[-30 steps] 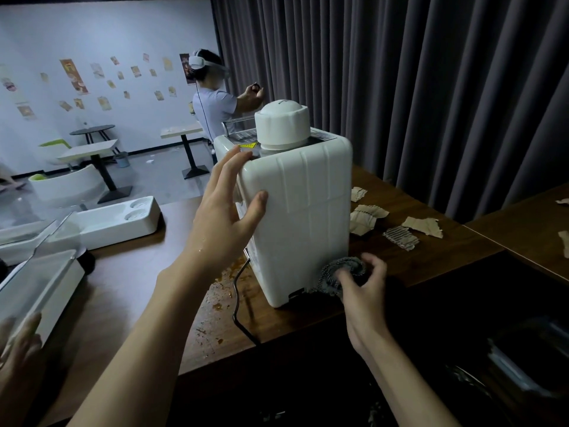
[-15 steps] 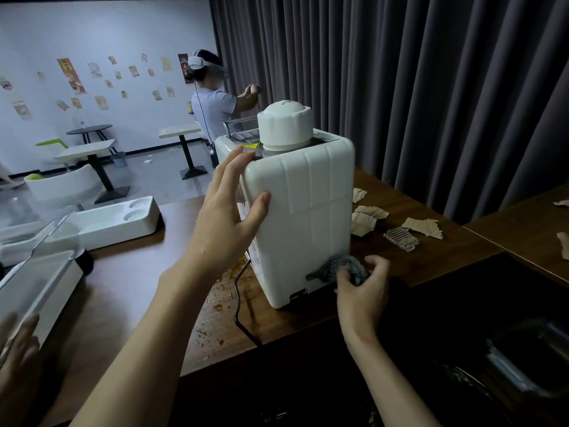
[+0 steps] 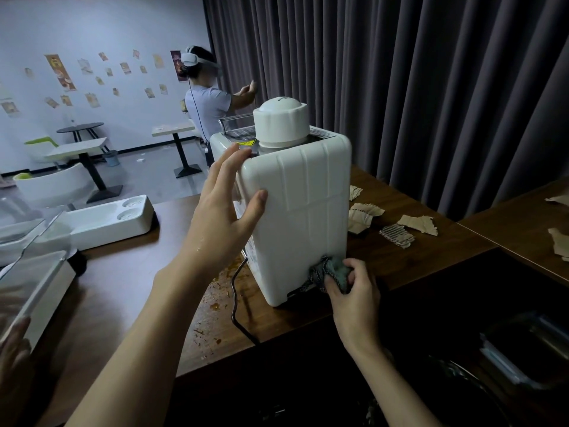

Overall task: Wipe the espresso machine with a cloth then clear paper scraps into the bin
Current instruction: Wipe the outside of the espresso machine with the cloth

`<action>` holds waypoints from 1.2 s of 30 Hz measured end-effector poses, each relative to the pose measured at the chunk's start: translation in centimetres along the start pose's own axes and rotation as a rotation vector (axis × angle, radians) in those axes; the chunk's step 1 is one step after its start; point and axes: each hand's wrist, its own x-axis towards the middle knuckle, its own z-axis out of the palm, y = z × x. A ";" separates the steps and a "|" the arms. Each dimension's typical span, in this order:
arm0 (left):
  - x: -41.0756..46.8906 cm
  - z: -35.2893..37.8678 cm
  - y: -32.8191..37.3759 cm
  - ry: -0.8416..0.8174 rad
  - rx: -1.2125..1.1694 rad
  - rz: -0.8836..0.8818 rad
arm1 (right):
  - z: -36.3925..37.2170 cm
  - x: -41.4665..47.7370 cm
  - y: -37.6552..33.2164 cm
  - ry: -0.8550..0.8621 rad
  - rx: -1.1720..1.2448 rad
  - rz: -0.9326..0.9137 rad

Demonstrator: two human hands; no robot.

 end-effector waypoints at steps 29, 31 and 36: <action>0.2 -0.1 -0.4 -0.024 -0.009 0.015 | 5.2 -3.6 2.0 0.232 -0.075 -0.244; 0.2 -0.1 -0.4 -0.028 -0.010 0.009 | 6.0 -4.9 2.0 0.197 -0.106 -0.291; 0.3 -0.1 -0.5 -0.033 -0.016 0.015 | 5.9 -5.3 2.5 0.143 -0.169 -0.389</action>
